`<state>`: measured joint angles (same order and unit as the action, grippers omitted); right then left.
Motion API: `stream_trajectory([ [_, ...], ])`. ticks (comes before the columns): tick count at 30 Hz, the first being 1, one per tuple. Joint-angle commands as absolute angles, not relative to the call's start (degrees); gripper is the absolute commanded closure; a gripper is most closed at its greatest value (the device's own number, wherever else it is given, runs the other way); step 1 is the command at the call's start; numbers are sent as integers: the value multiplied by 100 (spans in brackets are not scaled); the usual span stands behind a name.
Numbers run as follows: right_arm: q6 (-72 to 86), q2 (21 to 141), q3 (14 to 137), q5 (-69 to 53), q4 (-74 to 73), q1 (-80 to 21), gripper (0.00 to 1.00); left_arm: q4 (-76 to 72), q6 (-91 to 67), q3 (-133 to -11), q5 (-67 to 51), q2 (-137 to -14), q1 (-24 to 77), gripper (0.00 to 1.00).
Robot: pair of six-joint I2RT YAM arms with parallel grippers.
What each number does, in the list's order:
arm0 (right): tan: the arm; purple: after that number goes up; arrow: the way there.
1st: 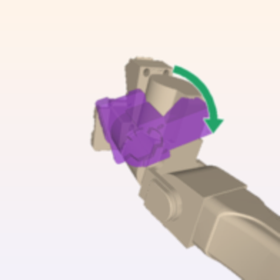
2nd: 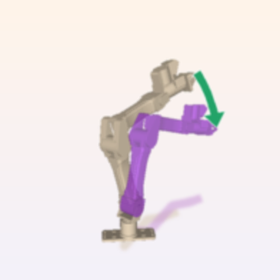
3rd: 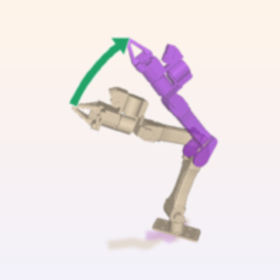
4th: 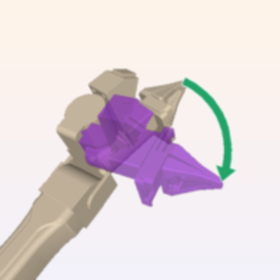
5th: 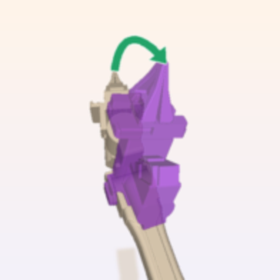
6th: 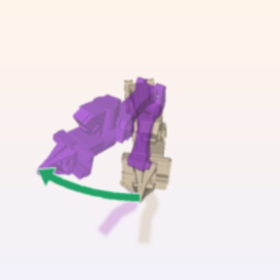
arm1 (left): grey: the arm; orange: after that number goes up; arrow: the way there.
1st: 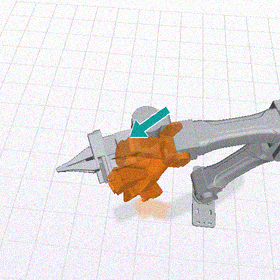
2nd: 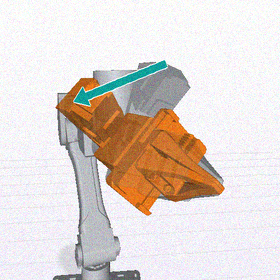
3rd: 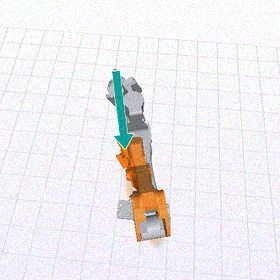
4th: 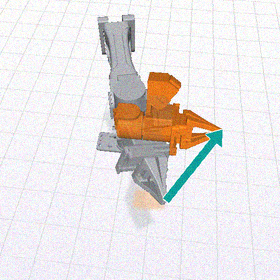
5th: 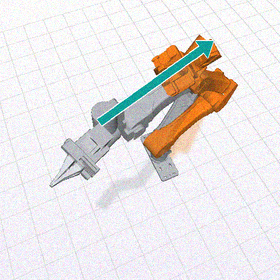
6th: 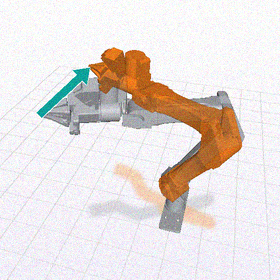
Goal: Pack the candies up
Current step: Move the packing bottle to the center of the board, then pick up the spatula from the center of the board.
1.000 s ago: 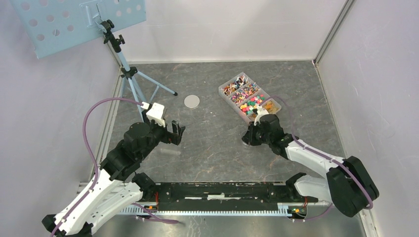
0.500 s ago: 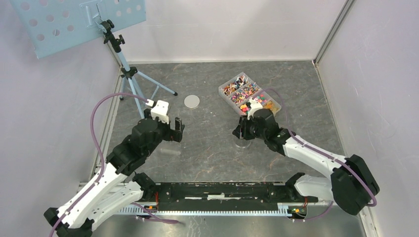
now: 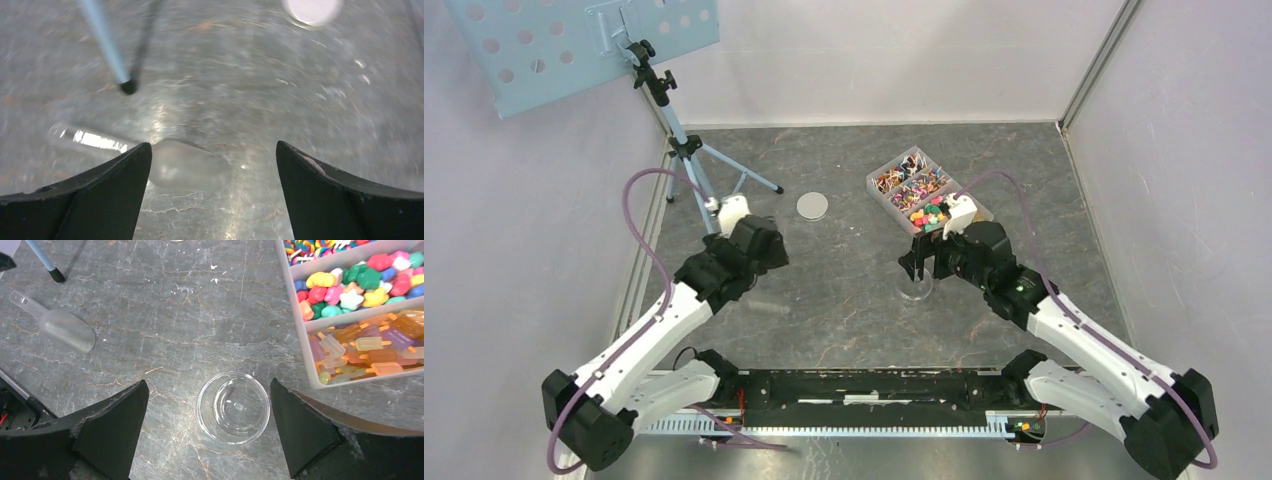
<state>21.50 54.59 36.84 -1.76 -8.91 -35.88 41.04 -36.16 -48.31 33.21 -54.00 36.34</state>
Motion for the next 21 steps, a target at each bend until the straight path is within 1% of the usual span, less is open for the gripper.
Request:
stream_trajectory([
  [1,1739,4938,3752,80,-1057,-3591,2,5432,-6358,-5030,3684,-5562,2451,1],
  [2,1705,4840,3718,89,-1072,-3594,2,5537,-6604,-4927,3366,-5591,2139,5],
  [3,1673,4724,3696,95,-1086,-3594,2,5480,-6722,-4778,3091,-5615,1762,7],
  [5,1599,4579,3682,89,-1103,-3595,2,5648,-7157,-4604,2796,-5762,1360,12],
  [7,1488,4496,3740,91,-1194,-3587,2,5873,-7542,-4579,2791,-5994,1240,15],
  [12,1298,4336,3850,94,-1377,-3594,2,6417,-8580,-4633,3089,-6590,1122,14],
  [14,1269,4246,3834,93,-1396,-3595,2,6288,-8654,-4543,3062,-6729,892,18],
  [18,1249,4080,3772,148,-1428,-3591,2,5969,-8796,-4374,2629,-6921,529,24],
  [21,1255,3989,3702,197,-1426,-3594,2,5746,-8912,-4299,2662,-7036,462,27],
])
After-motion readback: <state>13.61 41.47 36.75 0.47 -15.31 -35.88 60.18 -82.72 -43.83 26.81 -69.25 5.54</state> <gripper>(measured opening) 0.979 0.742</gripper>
